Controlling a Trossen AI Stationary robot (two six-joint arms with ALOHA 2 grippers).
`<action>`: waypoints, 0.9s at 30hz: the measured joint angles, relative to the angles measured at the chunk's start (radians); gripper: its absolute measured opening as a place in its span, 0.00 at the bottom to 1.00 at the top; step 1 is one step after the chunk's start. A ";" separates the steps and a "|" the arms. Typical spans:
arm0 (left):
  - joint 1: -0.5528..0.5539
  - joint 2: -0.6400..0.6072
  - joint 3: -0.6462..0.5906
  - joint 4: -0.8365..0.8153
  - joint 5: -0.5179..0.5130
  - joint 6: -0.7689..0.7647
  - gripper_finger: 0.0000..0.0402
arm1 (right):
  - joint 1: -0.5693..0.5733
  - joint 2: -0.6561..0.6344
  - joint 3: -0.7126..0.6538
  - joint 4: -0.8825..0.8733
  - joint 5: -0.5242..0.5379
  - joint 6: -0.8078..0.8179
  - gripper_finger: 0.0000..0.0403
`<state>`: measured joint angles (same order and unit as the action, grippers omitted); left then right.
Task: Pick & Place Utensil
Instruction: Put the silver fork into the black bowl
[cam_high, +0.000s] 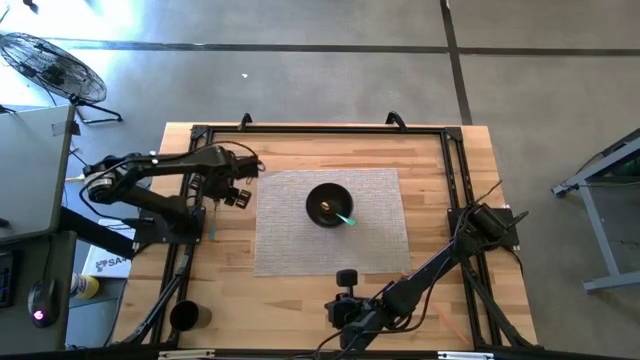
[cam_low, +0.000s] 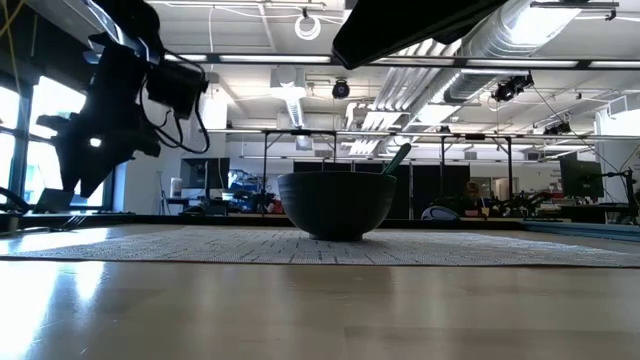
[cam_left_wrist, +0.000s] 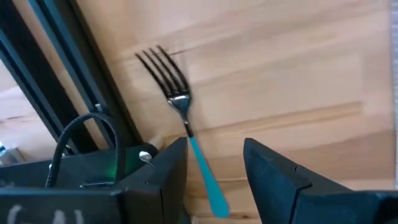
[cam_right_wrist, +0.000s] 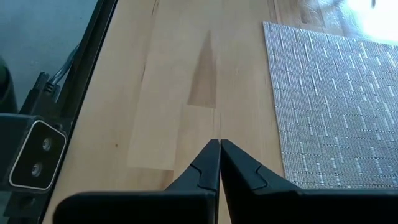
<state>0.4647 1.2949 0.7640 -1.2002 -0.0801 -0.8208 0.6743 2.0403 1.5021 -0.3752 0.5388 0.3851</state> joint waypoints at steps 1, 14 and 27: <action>0.030 0.000 -0.008 0.002 0.009 0.017 0.38 | 0.000 0.000 0.000 -0.001 0.000 0.000 0.01; 0.220 0.000 -0.175 0.161 0.107 0.113 0.38 | 0.001 0.000 0.000 -0.001 -0.001 0.000 0.00; 0.249 -0.003 -0.242 0.234 0.149 0.128 0.27 | 0.001 0.000 0.000 -0.001 0.003 0.000 0.01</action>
<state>0.7136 1.2922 0.5221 -0.9661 0.0689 -0.6932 0.6750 2.0403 1.5021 -0.3759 0.5423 0.3849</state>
